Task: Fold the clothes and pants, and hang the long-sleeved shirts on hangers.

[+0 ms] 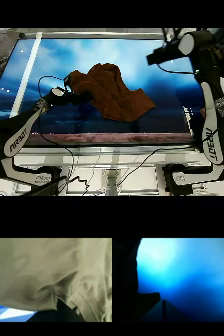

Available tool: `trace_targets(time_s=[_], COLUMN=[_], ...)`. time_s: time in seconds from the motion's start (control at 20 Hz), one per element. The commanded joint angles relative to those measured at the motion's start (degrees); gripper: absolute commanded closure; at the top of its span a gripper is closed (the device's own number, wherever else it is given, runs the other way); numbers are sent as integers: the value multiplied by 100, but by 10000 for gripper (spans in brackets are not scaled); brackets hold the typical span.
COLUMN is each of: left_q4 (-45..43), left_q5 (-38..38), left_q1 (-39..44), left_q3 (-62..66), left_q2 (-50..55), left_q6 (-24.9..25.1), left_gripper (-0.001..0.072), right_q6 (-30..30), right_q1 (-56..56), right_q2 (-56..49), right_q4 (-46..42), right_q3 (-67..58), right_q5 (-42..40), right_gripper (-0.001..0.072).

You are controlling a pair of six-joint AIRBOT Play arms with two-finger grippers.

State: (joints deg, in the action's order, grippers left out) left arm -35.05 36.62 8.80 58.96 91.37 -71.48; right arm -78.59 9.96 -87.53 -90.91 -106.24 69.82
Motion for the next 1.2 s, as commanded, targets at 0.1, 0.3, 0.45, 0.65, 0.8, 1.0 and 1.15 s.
trace_targets(time_s=[0.1,0.3,0.45,0.65,0.8,1.0,1.15], left_q4=[-688,-2378,-2955,-3611,-4380,-4658,-4627], left_q5=[1530,2468,2463,3051,3506,3305,3283], left_q1=[-332,-861,-1502,-2153,-2500,-2892,-2896], left_q3=[94,94,92,81,-74,-658,-1010], left_q2=[-916,-2616,-3919,-4763,-4730,-4533,-4266], left_q6=[509,304,271,271,271,269,271], left_gripper=[693,693,693,693,693,693,693], right_q6=[299,780,778,761,533,323,317], right_q1=[-1386,-1453,-1285,-664,44,885,1414], right_q2=[-28,-101,-101,-157,-350,-896,-1495], right_q4=[1547,2159,2793,3117,3112,3101,3027], right_q3=[944,1617,1915,2000,2000,1989,1775], right_q5=[267,129,-446,-1611,-2439,-3088,-3230], right_gripper=[701,700,700,615,368,176,176])
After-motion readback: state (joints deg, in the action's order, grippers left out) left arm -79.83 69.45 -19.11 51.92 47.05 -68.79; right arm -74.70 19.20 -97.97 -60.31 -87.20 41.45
